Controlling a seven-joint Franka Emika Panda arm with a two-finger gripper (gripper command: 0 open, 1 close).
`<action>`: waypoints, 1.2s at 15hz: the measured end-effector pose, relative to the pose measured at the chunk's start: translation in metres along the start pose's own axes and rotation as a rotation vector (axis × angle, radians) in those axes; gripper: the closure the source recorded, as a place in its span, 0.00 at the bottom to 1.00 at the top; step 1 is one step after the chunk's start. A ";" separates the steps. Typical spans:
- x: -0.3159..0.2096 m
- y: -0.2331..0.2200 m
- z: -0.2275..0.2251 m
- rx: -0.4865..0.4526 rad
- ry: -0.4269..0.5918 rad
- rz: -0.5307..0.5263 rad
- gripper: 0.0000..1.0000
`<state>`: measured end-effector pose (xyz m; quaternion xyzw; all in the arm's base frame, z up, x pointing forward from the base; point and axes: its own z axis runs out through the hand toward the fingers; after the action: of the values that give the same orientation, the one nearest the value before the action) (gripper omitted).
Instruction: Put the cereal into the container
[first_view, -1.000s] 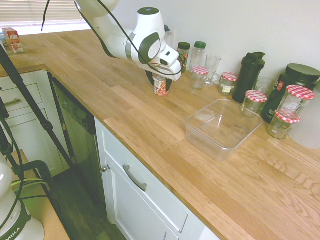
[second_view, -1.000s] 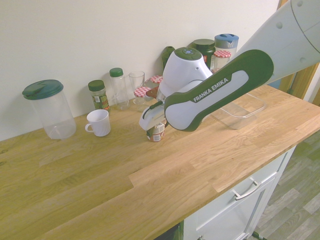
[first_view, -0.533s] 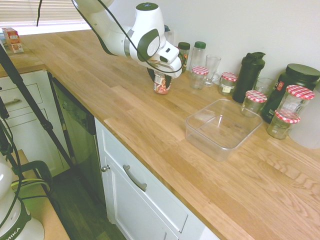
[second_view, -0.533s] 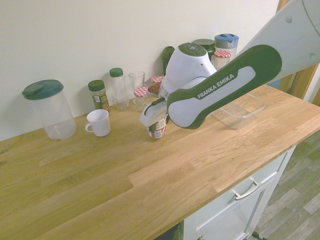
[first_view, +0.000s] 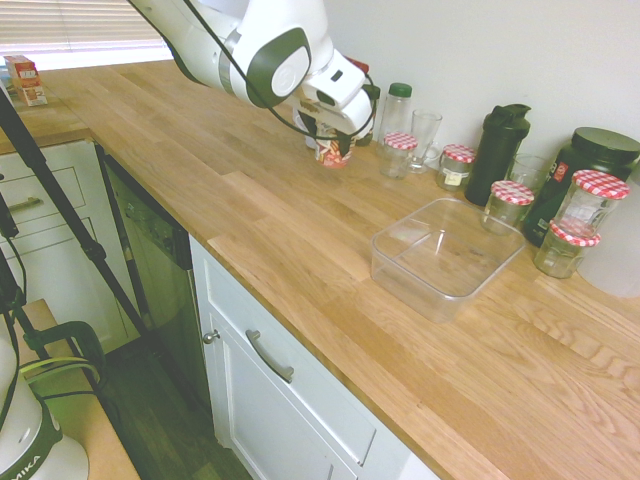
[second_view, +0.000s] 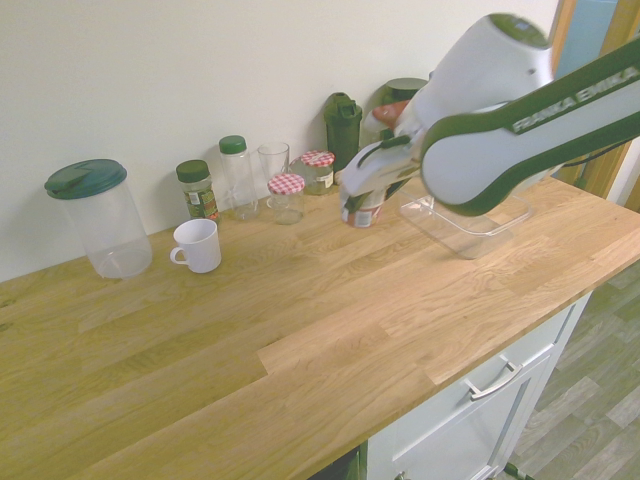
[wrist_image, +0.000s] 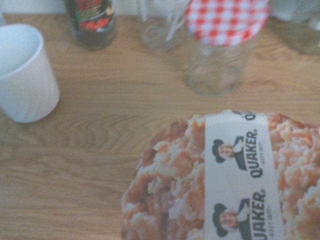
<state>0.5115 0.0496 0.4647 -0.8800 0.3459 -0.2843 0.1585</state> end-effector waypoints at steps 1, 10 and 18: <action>0.015 0.013 -0.017 -0.008 0.022 0.010 1.00; 0.116 0.136 0.004 -0.120 0.038 0.163 1.00; 0.138 0.176 0.071 -0.211 -0.013 0.196 1.00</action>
<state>0.5464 -0.1663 0.3787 -0.8555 0.4572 -0.2239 0.0946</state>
